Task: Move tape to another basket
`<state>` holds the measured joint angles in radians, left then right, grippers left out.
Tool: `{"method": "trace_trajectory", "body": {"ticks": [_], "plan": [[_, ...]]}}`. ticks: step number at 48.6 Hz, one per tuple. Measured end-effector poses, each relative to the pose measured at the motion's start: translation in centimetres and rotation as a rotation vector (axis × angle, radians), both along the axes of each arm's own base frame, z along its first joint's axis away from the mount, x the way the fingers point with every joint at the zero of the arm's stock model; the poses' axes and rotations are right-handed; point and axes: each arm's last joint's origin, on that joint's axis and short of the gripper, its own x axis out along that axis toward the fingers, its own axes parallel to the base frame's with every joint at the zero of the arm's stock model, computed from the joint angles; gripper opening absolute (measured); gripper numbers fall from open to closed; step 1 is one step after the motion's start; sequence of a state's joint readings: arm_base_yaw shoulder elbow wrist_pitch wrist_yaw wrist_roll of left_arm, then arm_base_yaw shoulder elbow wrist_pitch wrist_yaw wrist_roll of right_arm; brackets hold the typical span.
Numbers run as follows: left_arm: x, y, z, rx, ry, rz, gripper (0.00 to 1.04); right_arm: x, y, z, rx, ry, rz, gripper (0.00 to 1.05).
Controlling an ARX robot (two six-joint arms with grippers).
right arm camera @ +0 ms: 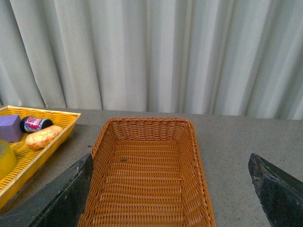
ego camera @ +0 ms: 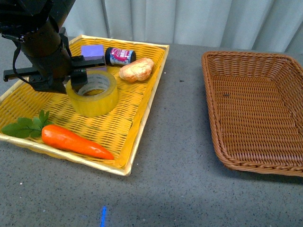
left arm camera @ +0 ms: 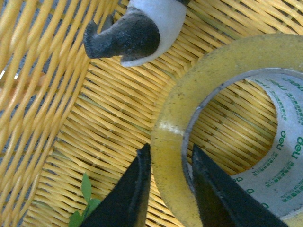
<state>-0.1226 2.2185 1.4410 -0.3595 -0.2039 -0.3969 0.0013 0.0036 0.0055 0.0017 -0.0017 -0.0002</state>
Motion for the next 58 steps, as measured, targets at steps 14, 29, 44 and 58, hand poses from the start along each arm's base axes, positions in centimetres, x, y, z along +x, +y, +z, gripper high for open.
{"method": "trace_trajectory", "body": {"ticks": [14, 29, 44, 58], "plan": [[0.4, -0.7, 1.7, -0.03, -0.028, -0.186, 0.14, 0.0, 0.0, 0.0, 0.0, 0.0, 0.0, 0.96], [0.4, -5.0, 13.3, 0.034, -0.308, -0.841, 0.14, 0.0, 0.0, 0.0, 0.0, 0.0, 0.0, 0.96], [0.0, -9.8, 12.9, 0.069, -0.364, -1.214, 0.14, 0.0, 0.0, 0.0, 0.0, 0.0, 0.0, 0.96], [-0.4, -12.7, 13.5, 0.059, -0.465, -1.365, 0.14, 0.0, 0.0, 0.0, 0.0, 0.0, 0.0, 0.96]]}}
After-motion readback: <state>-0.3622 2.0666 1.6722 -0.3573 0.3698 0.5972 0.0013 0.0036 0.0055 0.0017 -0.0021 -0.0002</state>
